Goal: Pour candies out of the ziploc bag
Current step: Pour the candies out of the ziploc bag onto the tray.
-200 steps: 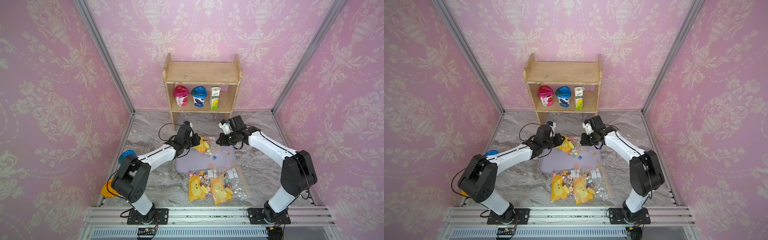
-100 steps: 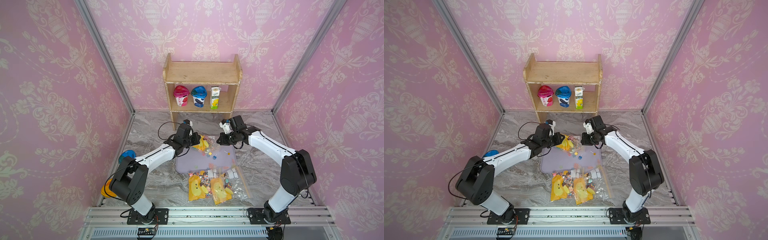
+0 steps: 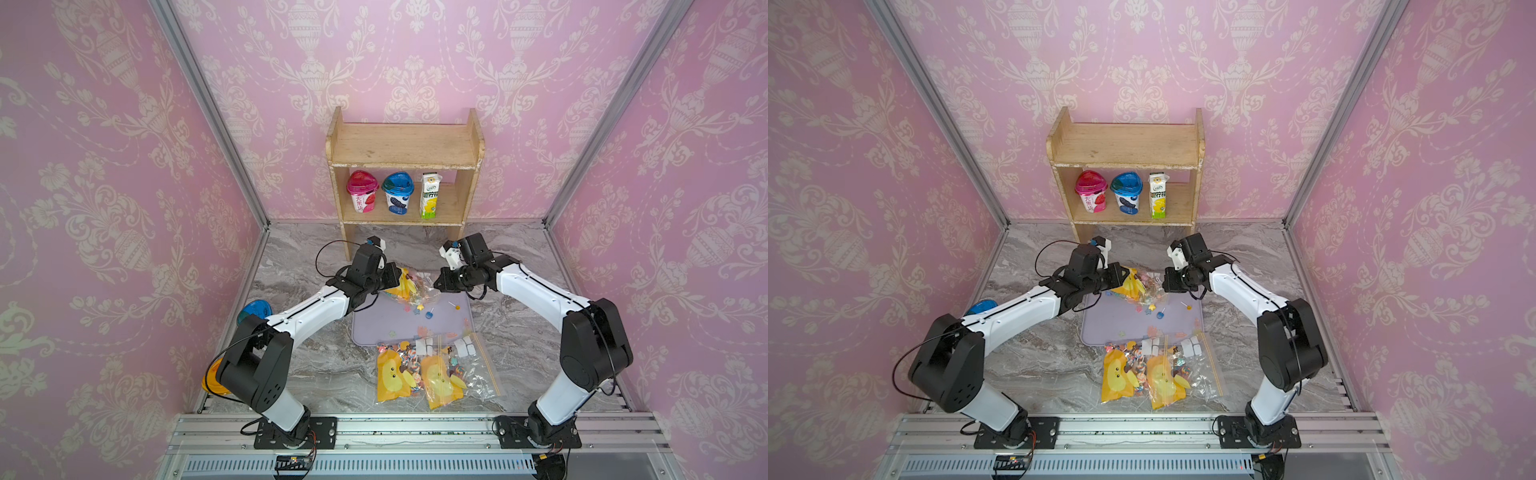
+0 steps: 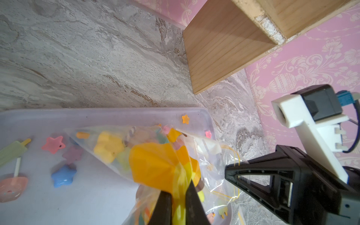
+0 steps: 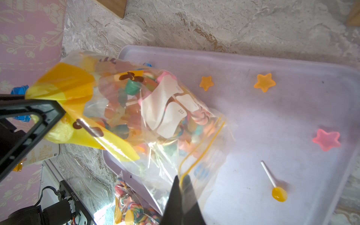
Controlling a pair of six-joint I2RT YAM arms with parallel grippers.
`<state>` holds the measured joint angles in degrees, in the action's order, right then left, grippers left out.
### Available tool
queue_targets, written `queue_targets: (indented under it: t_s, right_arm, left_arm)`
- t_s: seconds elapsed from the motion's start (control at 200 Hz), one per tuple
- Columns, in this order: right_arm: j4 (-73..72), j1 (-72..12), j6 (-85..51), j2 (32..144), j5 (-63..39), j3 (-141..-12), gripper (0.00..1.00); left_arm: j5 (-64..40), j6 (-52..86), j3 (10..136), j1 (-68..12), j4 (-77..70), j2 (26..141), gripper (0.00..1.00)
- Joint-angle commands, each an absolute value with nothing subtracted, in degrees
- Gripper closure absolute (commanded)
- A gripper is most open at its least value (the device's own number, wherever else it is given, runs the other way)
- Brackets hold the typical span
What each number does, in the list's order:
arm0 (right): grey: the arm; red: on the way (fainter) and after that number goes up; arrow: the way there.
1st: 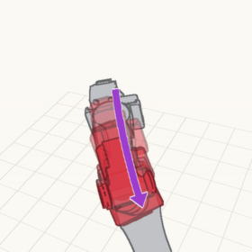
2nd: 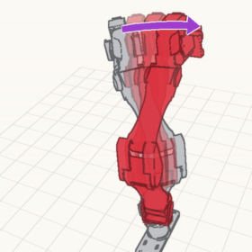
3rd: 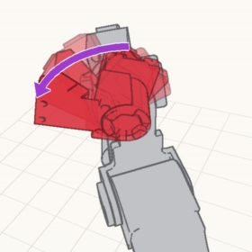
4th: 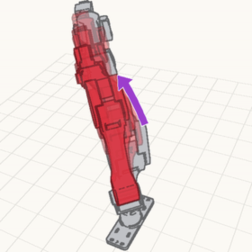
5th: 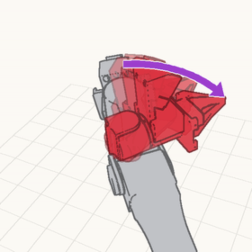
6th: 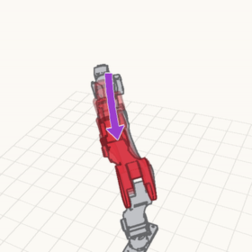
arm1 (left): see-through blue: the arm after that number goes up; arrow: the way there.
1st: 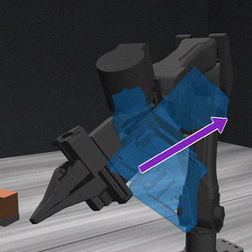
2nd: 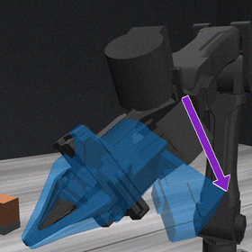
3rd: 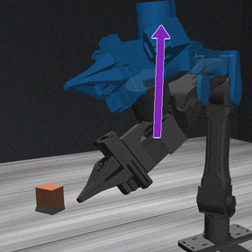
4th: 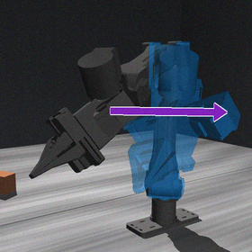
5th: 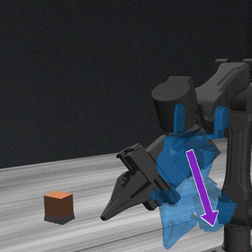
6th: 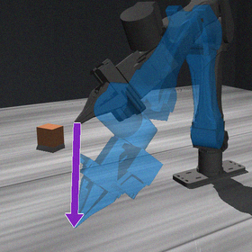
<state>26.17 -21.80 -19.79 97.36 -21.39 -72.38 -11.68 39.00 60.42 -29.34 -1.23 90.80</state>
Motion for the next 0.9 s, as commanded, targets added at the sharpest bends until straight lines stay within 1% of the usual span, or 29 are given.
queue_targets:
  t_s: [0.0, 0.43, 0.896]
  right_arm:
    - [25.39, -21.35, -21.04, 98.26, -21.47, -71.64, 1.00]
    - [23.68, -21.28, -22.50, 98.28, -22.68, -69.97, 1.00]
    - [24.13, -21.30, -22.58, 98.92, -23.13, -70.95, 1.00]
  left_arm:
    - [-10.29, 36.94, 63.83, -28.65, -3.62, 87.42, 1.00]
    - [-9.84, 37.28, 63.02, -28.65, -3.65, 85.27, 1.00]
    - [-9.18, 36.33, 63.19, -28.65, -2.46, 83.74, 1.00]
